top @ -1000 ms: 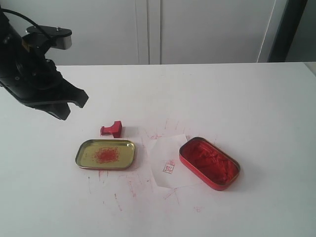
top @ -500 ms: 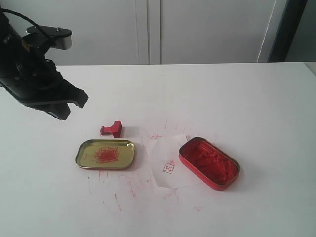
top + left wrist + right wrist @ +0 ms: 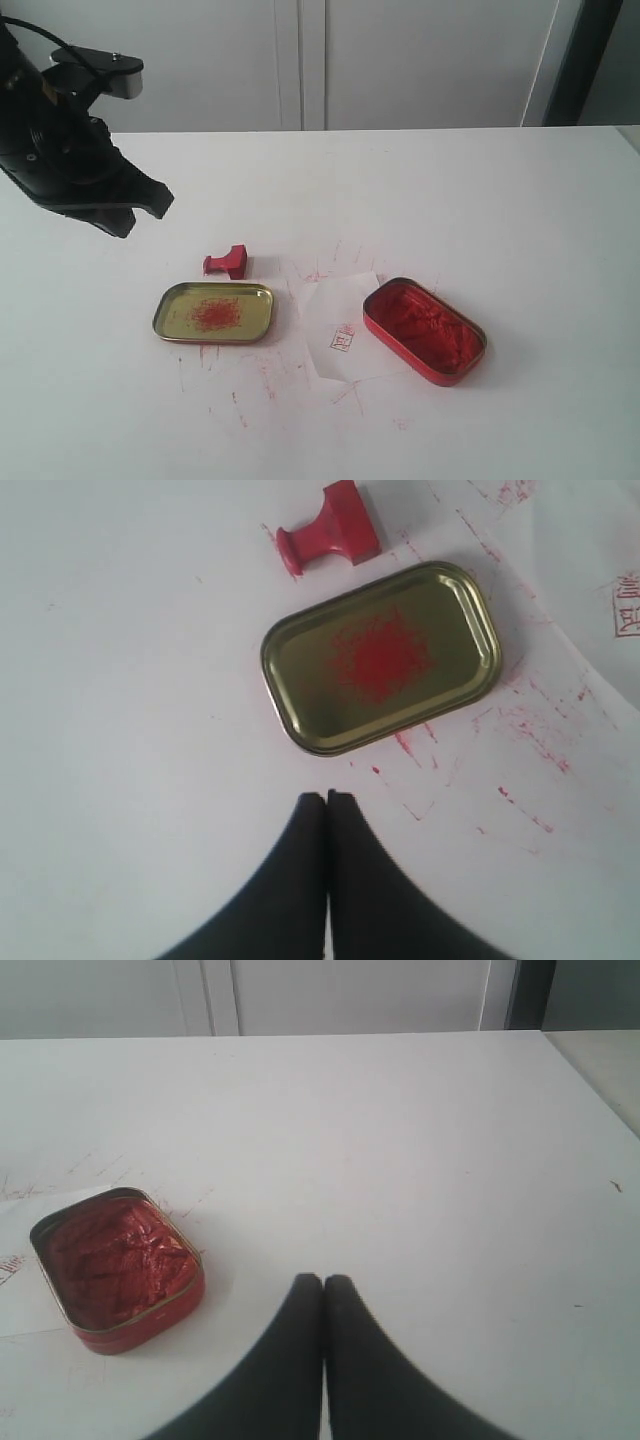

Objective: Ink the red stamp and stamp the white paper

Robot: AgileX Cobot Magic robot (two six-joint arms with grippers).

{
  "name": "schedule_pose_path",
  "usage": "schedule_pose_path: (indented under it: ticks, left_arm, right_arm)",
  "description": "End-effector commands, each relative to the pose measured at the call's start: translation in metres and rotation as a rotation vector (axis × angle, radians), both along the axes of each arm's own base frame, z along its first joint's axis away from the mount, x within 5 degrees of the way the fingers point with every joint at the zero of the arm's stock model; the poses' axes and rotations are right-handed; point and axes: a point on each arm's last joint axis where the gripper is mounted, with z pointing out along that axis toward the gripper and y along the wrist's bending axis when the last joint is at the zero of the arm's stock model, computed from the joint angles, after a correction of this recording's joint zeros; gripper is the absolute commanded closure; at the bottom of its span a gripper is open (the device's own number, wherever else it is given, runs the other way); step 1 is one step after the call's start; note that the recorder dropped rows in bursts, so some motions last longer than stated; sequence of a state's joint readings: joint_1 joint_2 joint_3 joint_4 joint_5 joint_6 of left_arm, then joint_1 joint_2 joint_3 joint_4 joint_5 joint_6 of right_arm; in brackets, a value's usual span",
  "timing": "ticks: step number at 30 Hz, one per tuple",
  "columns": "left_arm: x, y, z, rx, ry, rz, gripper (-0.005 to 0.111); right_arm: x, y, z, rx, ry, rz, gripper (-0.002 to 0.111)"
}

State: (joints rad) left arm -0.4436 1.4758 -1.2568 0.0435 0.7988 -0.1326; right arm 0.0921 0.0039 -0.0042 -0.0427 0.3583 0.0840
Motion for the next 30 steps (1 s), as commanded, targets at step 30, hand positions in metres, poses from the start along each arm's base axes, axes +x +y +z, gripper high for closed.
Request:
schedule_pose_path:
  ticks: [30]
  left_arm:
    - [-0.047,0.076,-0.007,-0.02,-0.122,0.22,0.107]
  right_arm:
    - [0.0,0.0,0.0,-0.007,-0.013,-0.002,0.108]
